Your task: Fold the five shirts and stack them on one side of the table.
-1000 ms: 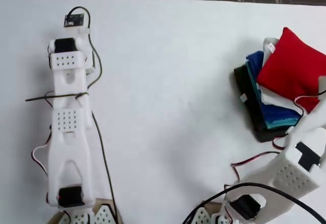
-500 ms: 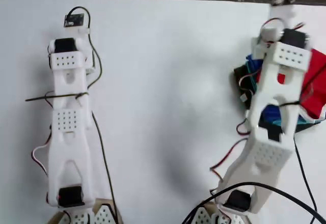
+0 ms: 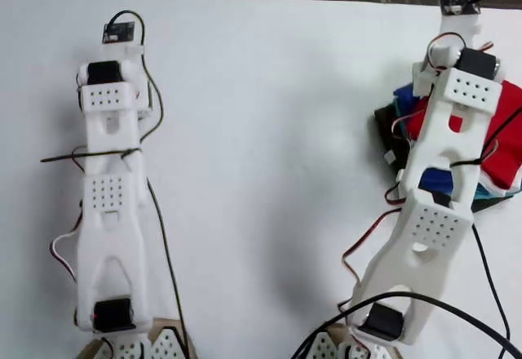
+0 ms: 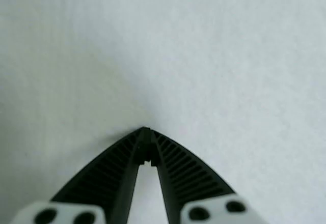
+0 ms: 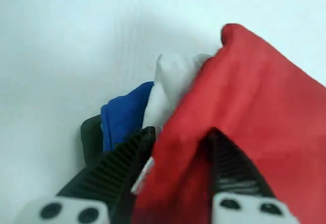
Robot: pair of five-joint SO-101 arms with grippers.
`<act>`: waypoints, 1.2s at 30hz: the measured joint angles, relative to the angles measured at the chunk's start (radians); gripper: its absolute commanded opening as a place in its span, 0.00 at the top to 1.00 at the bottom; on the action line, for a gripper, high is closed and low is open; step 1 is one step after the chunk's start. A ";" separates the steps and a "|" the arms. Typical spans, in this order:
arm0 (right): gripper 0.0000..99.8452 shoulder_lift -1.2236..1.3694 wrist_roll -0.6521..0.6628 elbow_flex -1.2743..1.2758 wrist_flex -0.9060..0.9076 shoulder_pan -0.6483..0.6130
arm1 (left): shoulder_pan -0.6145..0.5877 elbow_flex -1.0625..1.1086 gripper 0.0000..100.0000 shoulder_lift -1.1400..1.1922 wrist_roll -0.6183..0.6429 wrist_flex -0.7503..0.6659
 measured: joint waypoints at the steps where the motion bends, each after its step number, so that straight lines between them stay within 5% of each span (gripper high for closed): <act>1: 0.97 0.000 0.000 0.000 0.003 0.005 | 0.000 0.000 0.97 0.000 0.000 0.000; 6: 0.98 0.000 0.015 -0.002 0.048 0.011 | 0.000 0.000 0.97 0.000 0.000 0.000; 22: 0.98 -0.075 0.514 -0.008 0.272 0.055 | 0.000 0.000 0.97 0.000 0.000 0.000; 28: 0.97 -0.091 0.551 -0.008 0.281 0.087 | 0.000 0.000 0.97 0.000 0.000 0.000; 36: 0.70 -0.091 0.453 -0.009 0.281 0.051 | 0.000 0.000 0.97 0.000 0.000 0.000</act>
